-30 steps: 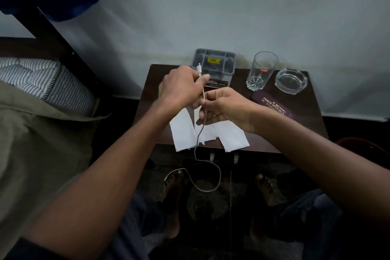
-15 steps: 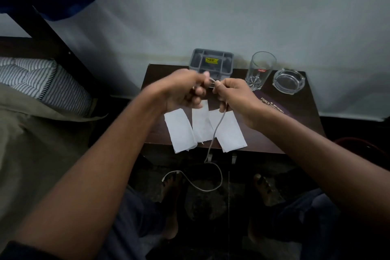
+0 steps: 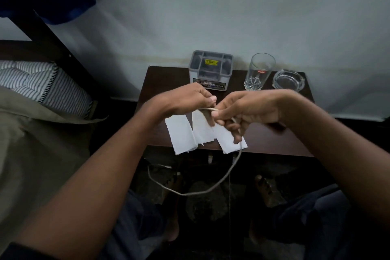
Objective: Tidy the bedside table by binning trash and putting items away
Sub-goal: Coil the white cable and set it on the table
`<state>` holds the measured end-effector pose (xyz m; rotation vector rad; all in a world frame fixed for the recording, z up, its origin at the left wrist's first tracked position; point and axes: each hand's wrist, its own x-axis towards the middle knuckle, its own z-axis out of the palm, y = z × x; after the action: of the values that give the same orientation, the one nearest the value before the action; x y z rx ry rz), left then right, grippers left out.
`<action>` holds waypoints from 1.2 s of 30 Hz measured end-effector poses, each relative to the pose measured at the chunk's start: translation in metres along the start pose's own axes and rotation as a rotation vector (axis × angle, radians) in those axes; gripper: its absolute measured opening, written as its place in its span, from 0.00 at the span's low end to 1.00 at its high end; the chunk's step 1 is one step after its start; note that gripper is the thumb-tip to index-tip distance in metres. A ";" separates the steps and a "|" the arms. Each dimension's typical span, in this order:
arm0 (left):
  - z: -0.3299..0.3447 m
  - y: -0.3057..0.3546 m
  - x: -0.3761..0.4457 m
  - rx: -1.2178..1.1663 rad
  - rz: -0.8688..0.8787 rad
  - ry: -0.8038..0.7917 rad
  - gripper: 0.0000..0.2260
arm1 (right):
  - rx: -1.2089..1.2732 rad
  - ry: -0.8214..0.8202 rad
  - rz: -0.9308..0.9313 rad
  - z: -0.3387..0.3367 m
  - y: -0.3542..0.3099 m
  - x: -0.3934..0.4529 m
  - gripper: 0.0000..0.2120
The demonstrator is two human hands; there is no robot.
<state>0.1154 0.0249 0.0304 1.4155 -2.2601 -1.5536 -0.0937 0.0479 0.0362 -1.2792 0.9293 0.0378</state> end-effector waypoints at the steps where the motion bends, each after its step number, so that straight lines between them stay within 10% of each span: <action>1: -0.002 0.000 -0.002 -0.119 -0.032 -0.087 0.19 | 0.008 0.020 0.004 -0.007 0.002 -0.006 0.13; 10: -0.019 0.008 -0.016 -0.892 0.037 -0.672 0.19 | 0.141 -0.168 -0.186 -0.010 0.004 -0.021 0.15; 17: -0.004 0.018 -0.010 -1.413 0.345 -0.576 0.08 | 0.207 -0.234 -0.239 -0.004 0.007 -0.014 0.09; 22: 0.015 0.021 0.012 -0.562 0.385 0.283 0.12 | 0.057 -0.318 -0.103 0.005 0.008 -0.004 0.10; 26: 0.016 0.010 0.011 0.227 0.272 0.310 0.12 | -0.008 -0.237 -0.052 -0.002 0.003 -0.011 0.13; 36: 0.003 0.020 -0.003 -0.725 0.028 -0.258 0.25 | 0.169 0.064 -0.164 -0.039 0.014 -0.021 0.13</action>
<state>0.1024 0.0308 0.0451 1.0090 -1.5066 -2.3101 -0.1360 0.0301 0.0383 -1.2003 0.8607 -0.2067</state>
